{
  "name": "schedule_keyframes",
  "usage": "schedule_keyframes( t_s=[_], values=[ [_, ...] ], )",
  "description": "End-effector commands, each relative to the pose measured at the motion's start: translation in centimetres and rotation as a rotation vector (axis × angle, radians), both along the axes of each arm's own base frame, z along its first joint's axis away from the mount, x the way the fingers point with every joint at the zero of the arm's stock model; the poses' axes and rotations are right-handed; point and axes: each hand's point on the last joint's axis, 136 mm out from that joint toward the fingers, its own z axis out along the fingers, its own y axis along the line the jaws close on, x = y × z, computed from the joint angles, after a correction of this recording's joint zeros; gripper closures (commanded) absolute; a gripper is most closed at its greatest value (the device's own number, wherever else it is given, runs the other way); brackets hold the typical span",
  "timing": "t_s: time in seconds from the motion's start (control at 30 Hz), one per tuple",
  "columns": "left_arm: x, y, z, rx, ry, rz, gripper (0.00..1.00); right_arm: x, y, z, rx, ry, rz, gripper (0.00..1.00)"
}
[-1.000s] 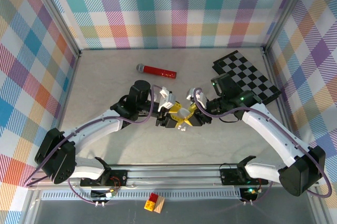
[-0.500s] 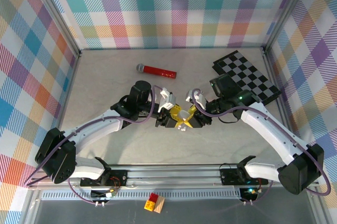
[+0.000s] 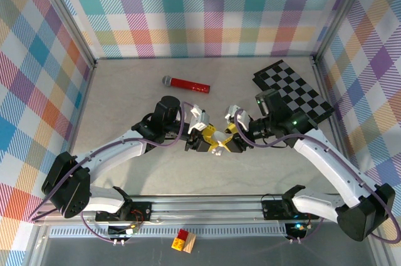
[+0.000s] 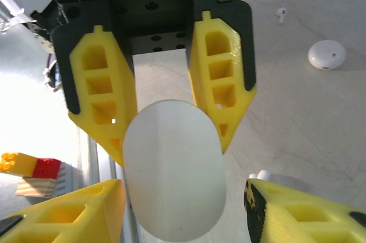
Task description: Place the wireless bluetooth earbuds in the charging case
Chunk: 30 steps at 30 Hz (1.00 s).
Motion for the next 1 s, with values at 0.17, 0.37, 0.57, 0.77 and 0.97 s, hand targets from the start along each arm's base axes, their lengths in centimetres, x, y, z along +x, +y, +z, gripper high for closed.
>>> schedule_keyframes(
  t_s=[0.17,0.37,0.57,0.77,0.97],
  values=[
    [-0.5,-0.4,1.8,-0.054,-0.04,-0.025,0.62,0.2,0.3,0.3,0.026,-0.009,0.0,0.42],
    [-0.4,-0.4,2.0,-0.062,-0.038,-0.018,0.63,0.6,0.8,0.0,0.031,0.01,0.001,0.39],
    [-0.5,-0.3,1.9,-0.062,-0.041,-0.022,0.63,2.1,0.0,-0.1,0.005,-0.043,-0.094,0.39],
    [-0.5,-0.3,1.6,-0.06,-0.042,-0.025,0.63,2.6,-1.1,0.4,0.013,-0.065,-0.154,0.39],
    [-0.6,-0.3,1.6,-0.06,-0.045,-0.027,0.63,3.2,-1.6,1.0,0.031,-0.073,-0.197,0.39]
  ],
)
